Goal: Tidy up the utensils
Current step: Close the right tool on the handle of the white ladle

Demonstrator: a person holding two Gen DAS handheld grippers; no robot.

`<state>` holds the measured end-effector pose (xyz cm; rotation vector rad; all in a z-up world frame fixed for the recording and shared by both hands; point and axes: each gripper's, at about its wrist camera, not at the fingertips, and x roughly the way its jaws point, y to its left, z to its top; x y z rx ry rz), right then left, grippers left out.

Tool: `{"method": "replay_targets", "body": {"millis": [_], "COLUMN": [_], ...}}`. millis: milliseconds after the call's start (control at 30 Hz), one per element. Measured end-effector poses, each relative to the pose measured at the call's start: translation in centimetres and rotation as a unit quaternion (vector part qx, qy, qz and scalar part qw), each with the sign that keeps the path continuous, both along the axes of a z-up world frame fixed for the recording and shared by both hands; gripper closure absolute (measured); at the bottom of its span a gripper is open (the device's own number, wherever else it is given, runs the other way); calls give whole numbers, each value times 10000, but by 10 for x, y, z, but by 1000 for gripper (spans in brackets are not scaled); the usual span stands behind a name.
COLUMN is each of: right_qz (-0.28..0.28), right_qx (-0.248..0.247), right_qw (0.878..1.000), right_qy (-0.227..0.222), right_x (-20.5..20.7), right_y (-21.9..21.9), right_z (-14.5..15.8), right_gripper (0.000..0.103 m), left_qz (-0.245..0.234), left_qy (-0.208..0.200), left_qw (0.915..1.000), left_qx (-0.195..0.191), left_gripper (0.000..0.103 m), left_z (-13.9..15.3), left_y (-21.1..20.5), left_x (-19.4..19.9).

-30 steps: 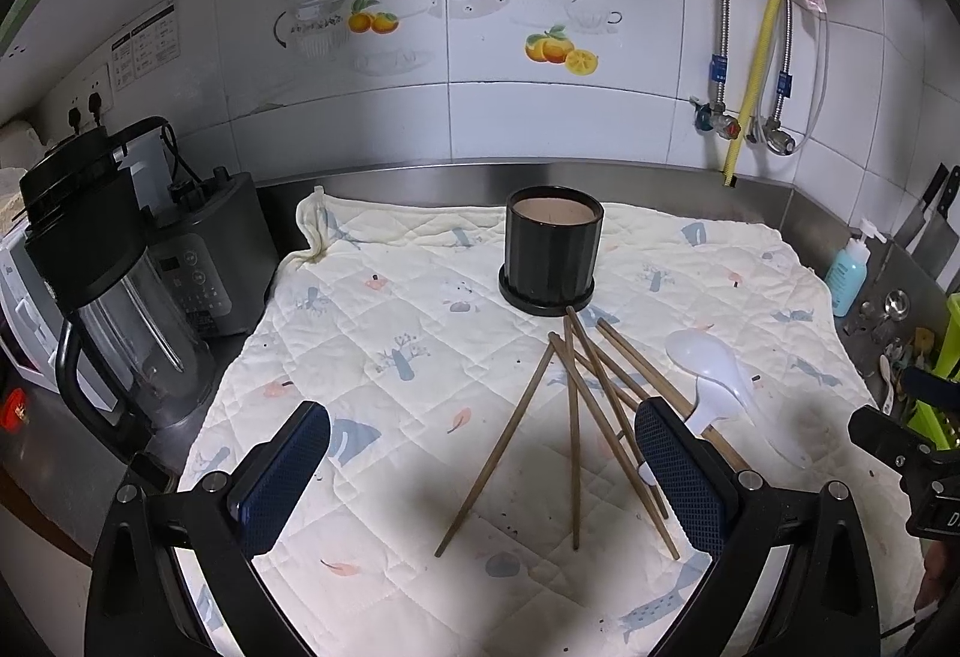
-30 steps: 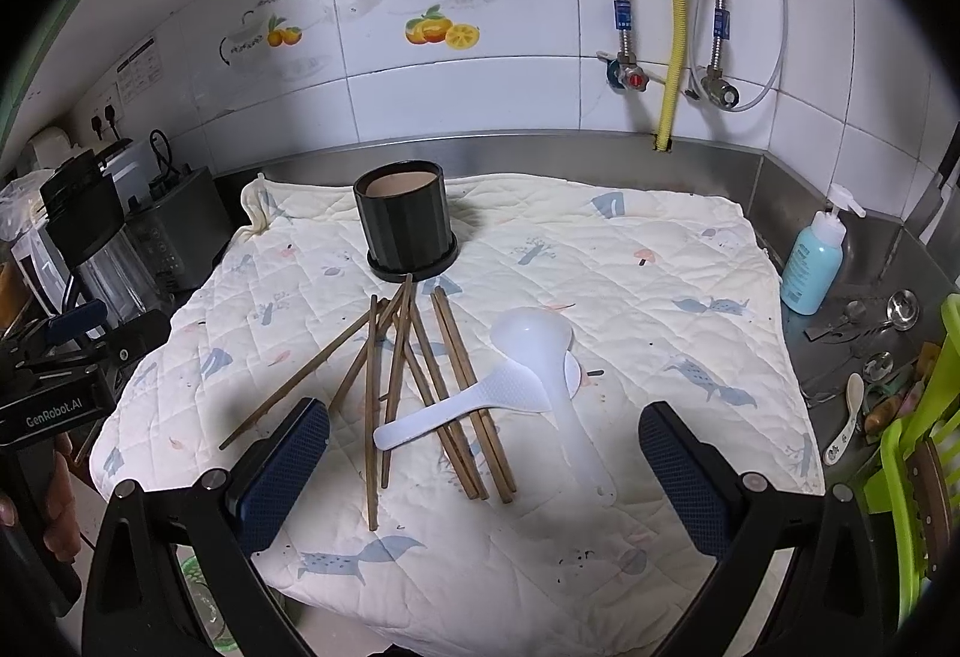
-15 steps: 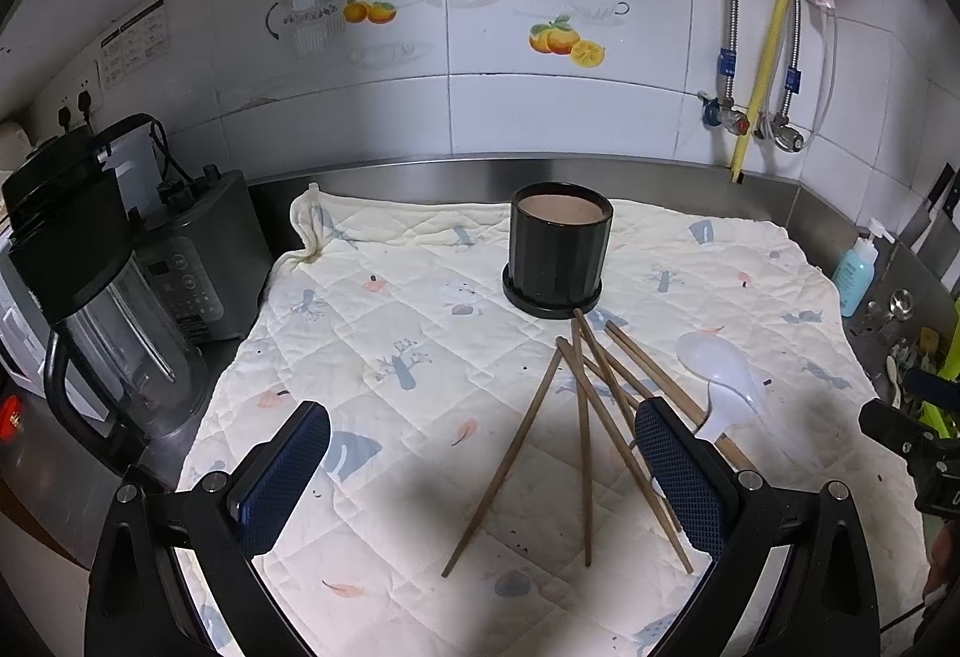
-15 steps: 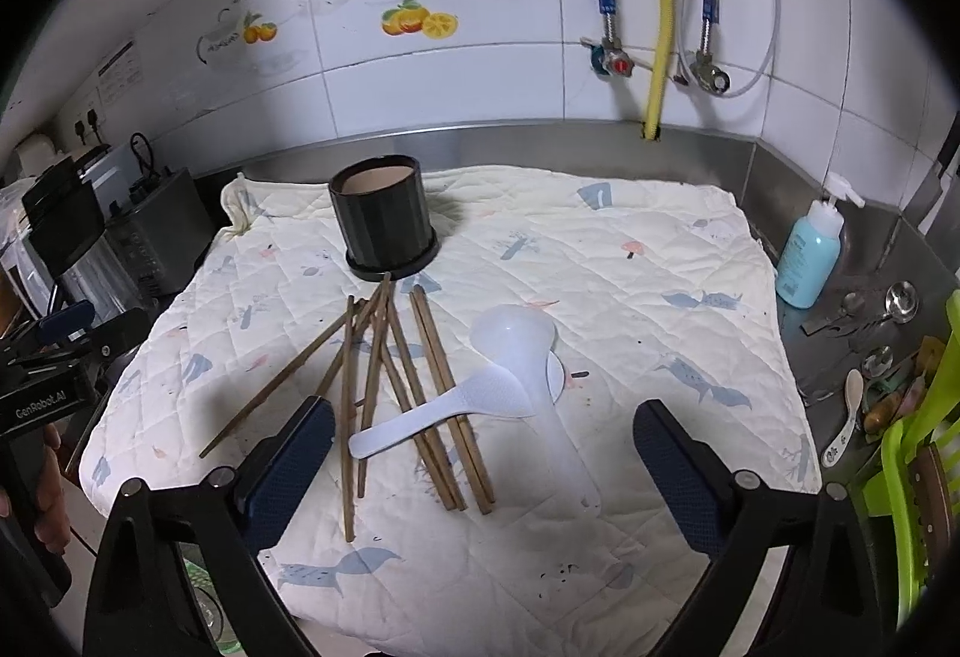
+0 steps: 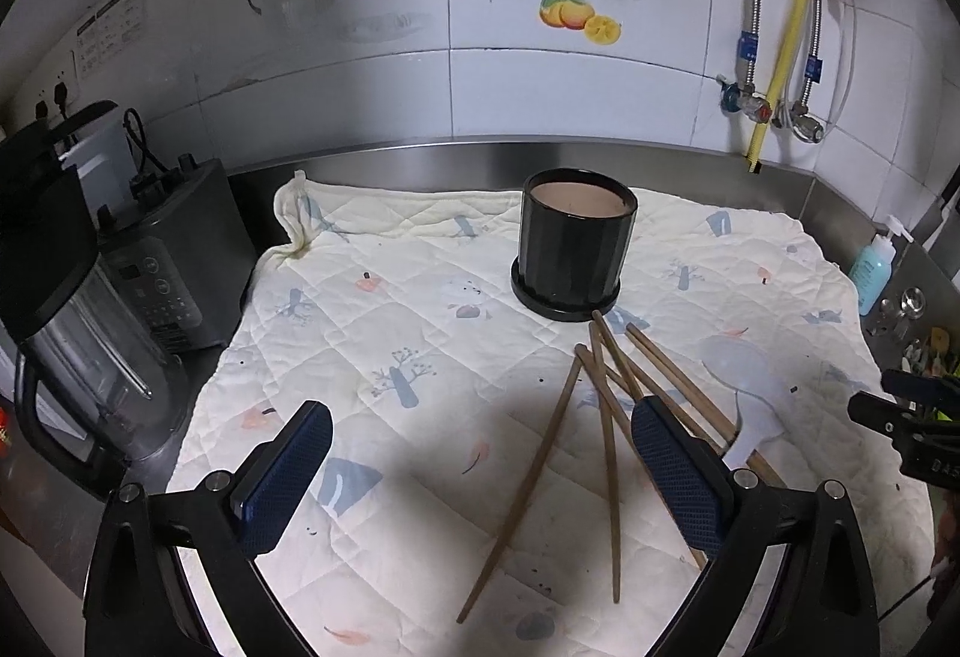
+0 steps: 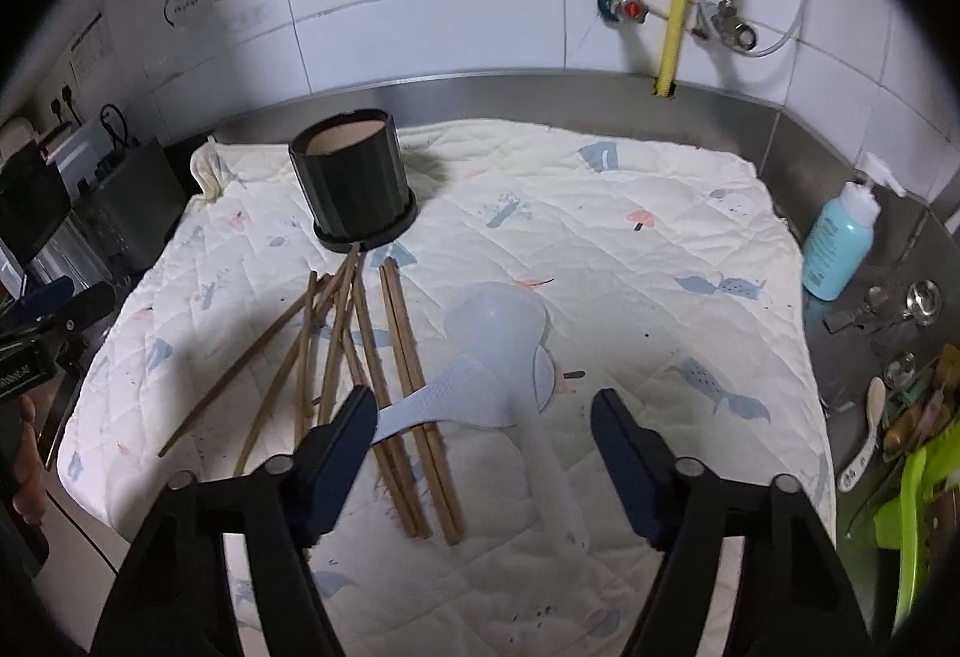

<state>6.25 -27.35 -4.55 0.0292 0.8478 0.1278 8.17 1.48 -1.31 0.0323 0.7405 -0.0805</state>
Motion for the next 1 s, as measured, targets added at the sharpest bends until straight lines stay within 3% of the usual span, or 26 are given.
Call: {"method": "replay_targets", "body": {"millis": [200, 400, 1000], "right_qz": [140, 286, 802], "right_qx": [-51, -190, -671], "right_qw": [9994, 9975, 9869], "right_qy": [317, 612, 1230], "right_x": [20, 38, 79], "right_y": [1, 0, 4], "right_z": [-19, -38, -63], "right_gripper": [49, 66, 73], "left_qz": [-44, -126, -248], "left_qy": [93, 241, 560], "left_qw": [9999, 9996, 9980], "left_qx": [-9, -74, -164], "left_gripper": [1, 9, 12], "left_z": [-9, -19, -44], "left_y": [4, 4, 4], "left_x": [18, 34, 63]}}
